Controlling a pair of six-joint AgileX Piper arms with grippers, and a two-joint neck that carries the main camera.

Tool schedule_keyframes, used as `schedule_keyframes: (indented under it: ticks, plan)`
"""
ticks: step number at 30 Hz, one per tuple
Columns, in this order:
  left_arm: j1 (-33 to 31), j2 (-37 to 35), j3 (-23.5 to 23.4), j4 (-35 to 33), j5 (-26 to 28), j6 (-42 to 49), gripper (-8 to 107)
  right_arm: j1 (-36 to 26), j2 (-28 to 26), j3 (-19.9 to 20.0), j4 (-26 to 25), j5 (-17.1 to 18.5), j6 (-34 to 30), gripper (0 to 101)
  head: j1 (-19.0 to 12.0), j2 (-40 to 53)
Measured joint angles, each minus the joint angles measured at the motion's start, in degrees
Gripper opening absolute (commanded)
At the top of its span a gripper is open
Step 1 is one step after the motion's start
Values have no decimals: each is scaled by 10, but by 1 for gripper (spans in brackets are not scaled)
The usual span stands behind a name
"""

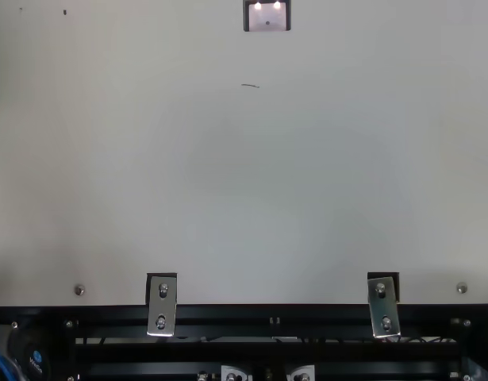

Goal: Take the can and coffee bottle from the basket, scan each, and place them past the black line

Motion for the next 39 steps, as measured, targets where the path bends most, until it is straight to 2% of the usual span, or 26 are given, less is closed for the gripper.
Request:
schedule_keyframes:
  ticks: [5,10,15,21,26,30,35,39]
  plan:
    - [10,-14,6,-19,-13,24,10,0,0,0,0,0,0,101,0,0]
    - [27,-67,57,-48,-52,68,10,0,0,0,0,0,0,101,3,0]
    - [51,-152,145,-95,-101,132,10,0,0,0,0,0,0,101,0,0]
    - [87,-280,262,-207,-128,220,10,0,0,0,0,0,0,101,0,0]
    - [119,-402,352,-333,-101,283,10,0,0,0,0,0,0,101,3,0]
    - [143,-489,412,-421,-67,293,10,0,0,0,0,0,0,101,0,0]
    - [168,-592,479,-506,-6,256,10,0,0,0,0,0,0,101,0,0]
    - [182,-664,522,-542,59,200,10,0,0,0,0,0,0,101,0,0]
